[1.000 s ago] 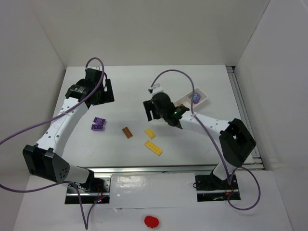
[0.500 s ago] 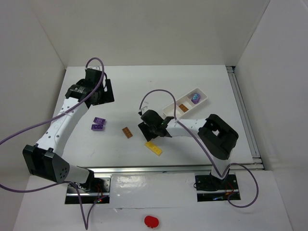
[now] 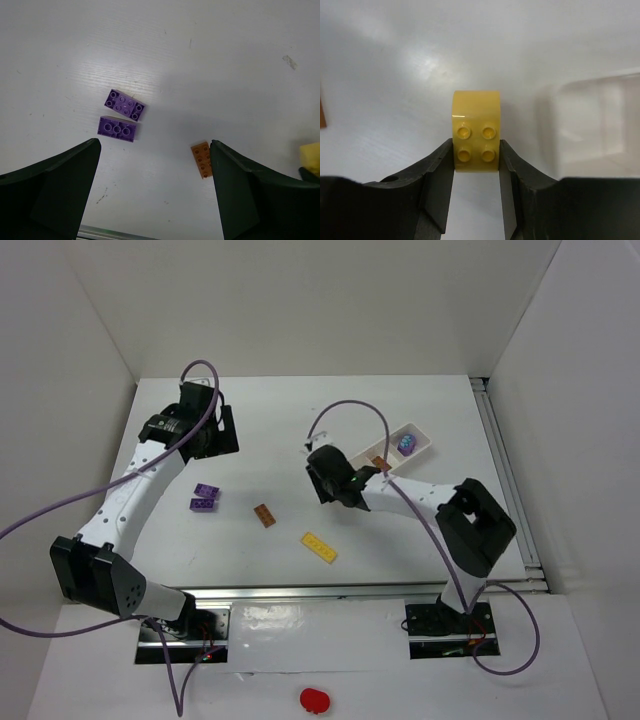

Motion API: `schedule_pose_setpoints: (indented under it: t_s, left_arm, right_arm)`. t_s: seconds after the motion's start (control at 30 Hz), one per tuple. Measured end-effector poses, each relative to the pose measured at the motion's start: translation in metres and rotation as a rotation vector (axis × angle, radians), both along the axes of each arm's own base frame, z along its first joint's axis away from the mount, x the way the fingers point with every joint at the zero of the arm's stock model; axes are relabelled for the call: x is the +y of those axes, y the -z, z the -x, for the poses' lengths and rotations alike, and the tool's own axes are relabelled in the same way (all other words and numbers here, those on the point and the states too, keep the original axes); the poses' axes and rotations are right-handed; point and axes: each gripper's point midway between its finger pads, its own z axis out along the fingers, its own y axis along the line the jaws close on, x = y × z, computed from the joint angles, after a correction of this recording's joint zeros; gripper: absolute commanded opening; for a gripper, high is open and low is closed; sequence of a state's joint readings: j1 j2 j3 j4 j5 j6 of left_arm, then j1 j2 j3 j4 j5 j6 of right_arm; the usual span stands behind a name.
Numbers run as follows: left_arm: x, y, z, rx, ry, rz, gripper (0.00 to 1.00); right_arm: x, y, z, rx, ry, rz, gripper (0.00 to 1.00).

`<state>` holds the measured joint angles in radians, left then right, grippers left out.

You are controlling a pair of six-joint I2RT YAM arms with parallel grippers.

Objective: Sort the legos into containers by color

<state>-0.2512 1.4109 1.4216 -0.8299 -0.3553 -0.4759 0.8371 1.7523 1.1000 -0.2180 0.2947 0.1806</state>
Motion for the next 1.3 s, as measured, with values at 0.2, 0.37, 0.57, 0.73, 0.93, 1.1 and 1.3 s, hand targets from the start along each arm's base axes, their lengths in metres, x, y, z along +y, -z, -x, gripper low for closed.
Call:
schedule_pose_setpoints:
  t_s: [0.2, 0.37, 0.57, 0.73, 0.93, 1.1, 1.3]
  left_arm:
    - [-0.002, 0.001, 0.000, 0.002, 0.006, 0.007, 1.00]
    - [-0.003, 0.001, 0.000, 0.003, 0.012, 0.014, 1.00]
    - [-0.004, 0.000, -0.001, -0.002, 0.013, 0.017, 1.00]
    - [-0.004, 0.000, -0.002, -0.006, 0.013, 0.018, 1.00]
    - [-0.004, -0.001, -0.003, -0.010, 0.012, 0.018, 1.00]
    - [-0.002, -0.003, -0.003, -0.018, -0.001, 0.014, 1.00]
    - [0.002, -0.023, 0.004, -0.084, -0.029, 0.032, 1.00]
  right_arm:
    - [-0.058, -0.058, -0.053, -0.157, 0.224, -0.062, 0.35]
    - [-0.093, -0.055, -0.070, -0.166, 0.332, -0.042, 0.40]
    - [-0.098, -0.037, -0.072, -0.138, 0.370, -0.019, 0.74]
    - [-0.101, -0.035, -0.072, -0.144, 0.393, -0.010, 0.82]
    - [-0.073, -0.058, -0.057, -0.184, 0.312, -0.049, 0.71]
    - [-0.010, -0.056, -0.021, -0.109, 0.078, -0.122, 0.84]
    - [0.086, -0.025, 0.028, 0.021, -0.226, -0.152, 0.90]
